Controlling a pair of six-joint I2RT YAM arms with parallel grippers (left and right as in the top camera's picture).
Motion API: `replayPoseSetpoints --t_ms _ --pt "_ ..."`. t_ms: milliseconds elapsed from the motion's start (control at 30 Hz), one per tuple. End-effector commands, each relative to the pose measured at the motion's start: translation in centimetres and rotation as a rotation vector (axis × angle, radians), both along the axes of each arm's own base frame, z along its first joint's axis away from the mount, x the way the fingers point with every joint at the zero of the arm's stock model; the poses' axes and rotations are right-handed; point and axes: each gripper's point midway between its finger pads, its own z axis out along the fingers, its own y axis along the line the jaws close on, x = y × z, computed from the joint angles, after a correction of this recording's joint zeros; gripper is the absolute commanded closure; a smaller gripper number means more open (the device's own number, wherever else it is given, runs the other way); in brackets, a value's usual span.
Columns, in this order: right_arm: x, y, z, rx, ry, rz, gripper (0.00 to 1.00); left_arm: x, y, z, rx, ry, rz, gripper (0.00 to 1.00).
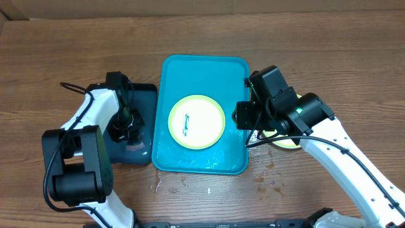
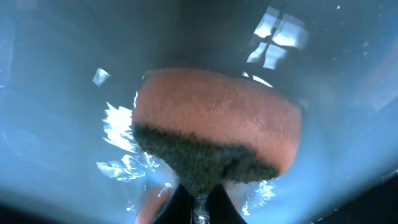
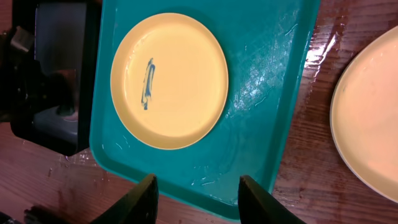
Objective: Clean dirty plates on tray and stack at the side
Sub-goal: 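Grasp the sponge from the black tray with the left gripper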
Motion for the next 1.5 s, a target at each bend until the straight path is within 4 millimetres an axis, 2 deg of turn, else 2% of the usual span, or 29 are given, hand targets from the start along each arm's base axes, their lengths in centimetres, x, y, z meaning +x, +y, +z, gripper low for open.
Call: replayPoseSetpoints --t_ms 0,233,300,433,600,667,733,833,967,1067,1167,1267,1333,1467 --pt "0.1 0.0 0.3 0.003 -0.008 0.005 0.57 0.0 0.4 0.6 0.008 0.029 -0.016 0.96" --pt "0.1 0.0 0.3 0.003 -0.009 0.005 0.57 2.3 3.1 7.0 0.163 -0.006 -0.032 0.96" --pt "0.1 0.0 0.3 0.003 -0.01 0.004 0.57 3.0 3.2 7.5 0.164 -0.032 -0.027 0.96" --pt "0.3 0.1 0.4 0.007 -0.016 0.004 0.57 3.4 3.1 6.2 0.163 -0.055 -0.014 0.96" --pt "0.4 -0.1 0.2 -0.005 -0.02 -0.003 0.57 2.3 2.8 2.1 0.164 -0.058 -0.019 0.96" --pt "0.9 -0.9 -0.2 -0.052 -0.035 -0.033 0.57 1.6 2.7 0.8 0.158 -0.054 -0.019 0.96" --pt "1.4 -1.6 -0.8 -0.083 -0.031 -0.097 0.57 1.2 2.5 0.2 0.145 -0.047 -0.019 0.96" --pt "2.1 -1.8 -2.0 -0.096 -0.005 -0.159 0.54 1.3 1.9 0.7 0.104 -0.04 -0.068 0.96" --pt "3.2 -0.8 -3.9 -0.093 0.019 -0.157 0.53 2.3 1.9 3.9 0.102 -0.029 -0.076 0.96" --pt "4.1 0.4 -5.5 -0.071 0.042 -0.137 0.52 3.8 1.8 7.8 0.094 -0.053 -0.076 0.96" --pt "4.6 1.9 -7.2 -0.039 0.067 -0.089 0.52 5.3 0.8 11.6 0.045 -0.11 -0.097 0.96" --pt "4.8 4.0 -8.8 0.015 0.086 0.031 0.52 6.8 -0.9 15.1 -0.018 -0.191 -0.129 0.96" --pt "4.9 4.5 -10.6 0.012 0.116 0.062 0.52 7.6 -2.7 16.7 -0.067 -0.241 -0.16 0.96" --pt "5.2 3.6 -14.3 -0.068 0.161 0.033 0.55 8.0 -5.7 17.3 -0.104 -0.27 -0.235 0.96"
